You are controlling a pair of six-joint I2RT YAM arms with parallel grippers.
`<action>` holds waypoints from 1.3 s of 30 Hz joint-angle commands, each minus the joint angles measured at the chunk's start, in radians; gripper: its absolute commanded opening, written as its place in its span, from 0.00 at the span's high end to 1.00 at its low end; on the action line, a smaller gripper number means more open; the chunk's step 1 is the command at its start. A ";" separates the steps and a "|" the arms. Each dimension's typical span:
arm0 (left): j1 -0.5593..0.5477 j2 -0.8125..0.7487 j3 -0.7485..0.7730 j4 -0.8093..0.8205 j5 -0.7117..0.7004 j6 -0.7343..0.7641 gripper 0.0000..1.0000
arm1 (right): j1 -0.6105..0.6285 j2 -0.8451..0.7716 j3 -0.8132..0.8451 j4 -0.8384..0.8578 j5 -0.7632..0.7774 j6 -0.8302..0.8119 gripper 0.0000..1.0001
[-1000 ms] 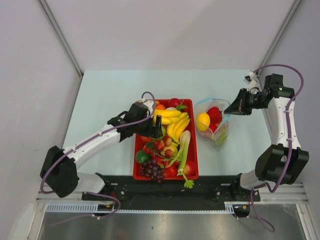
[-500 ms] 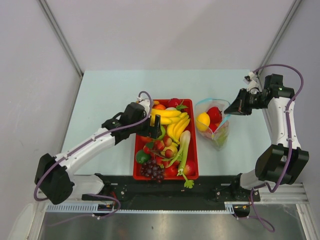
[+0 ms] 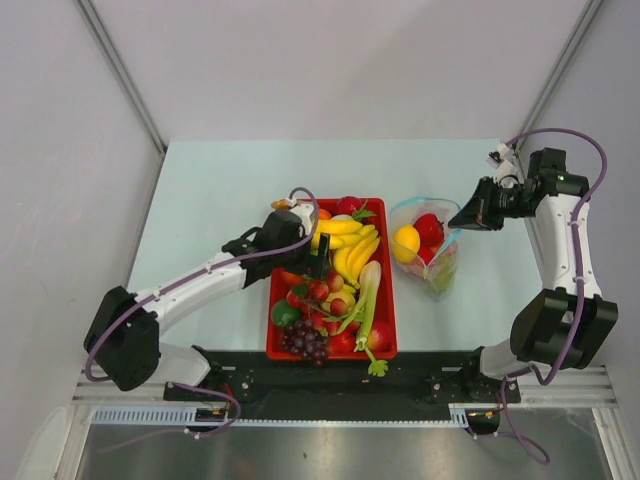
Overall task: Place the food in the zip-top bag and seal the zipper
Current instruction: Pick up the fake fruit from the bin.
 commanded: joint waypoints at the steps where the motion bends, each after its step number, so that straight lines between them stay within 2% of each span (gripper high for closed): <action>1: -0.004 -0.002 -0.015 0.034 -0.010 0.003 0.04 | 0.003 -0.013 -0.005 -0.007 0.012 -0.006 1.00; 2: -0.004 -0.012 -0.016 0.030 0.000 0.012 0.11 | 0.003 -0.013 -0.005 -0.009 0.012 -0.006 1.00; 4: -0.004 -0.063 -0.021 0.013 -0.002 0.038 0.18 | 0.003 -0.008 -0.005 -0.007 0.011 -0.008 1.00; 5: -0.004 -0.083 -0.027 0.010 -0.006 0.044 0.26 | 0.003 -0.008 -0.005 -0.006 0.011 -0.009 1.00; 8: -0.004 -0.143 -0.041 -0.015 -0.011 0.067 0.37 | 0.003 -0.002 -0.005 -0.001 0.008 -0.008 1.00; 13: -0.004 -0.216 -0.022 -0.099 0.001 0.113 0.39 | 0.002 -0.004 -0.005 -0.006 0.005 -0.018 1.00; 18: -0.006 -0.292 0.042 -0.176 0.113 0.231 0.40 | 0.002 -0.004 -0.005 -0.006 -0.002 -0.027 1.00; 21: -0.013 -0.324 0.103 -0.164 0.207 0.280 0.39 | 0.002 -0.002 -0.005 -0.006 -0.008 -0.032 1.00; 23: -0.059 -0.316 0.161 -0.133 0.213 0.290 0.38 | 0.003 0.001 -0.005 -0.004 -0.008 -0.035 1.00; 29: -0.148 -0.136 0.345 0.052 0.202 0.311 0.37 | 0.008 -0.005 -0.005 -0.001 -0.009 -0.031 1.00; 30: -0.151 -0.059 0.373 0.101 0.208 0.307 0.37 | 0.009 -0.007 -0.005 -0.002 -0.009 -0.031 1.00; 35: -0.196 0.180 0.600 0.174 0.239 0.276 0.36 | 0.012 -0.008 -0.005 -0.001 -0.009 -0.029 1.00; 39: -0.234 0.332 0.705 0.213 0.245 0.279 0.34 | 0.012 -0.013 -0.005 0.008 -0.018 -0.023 1.00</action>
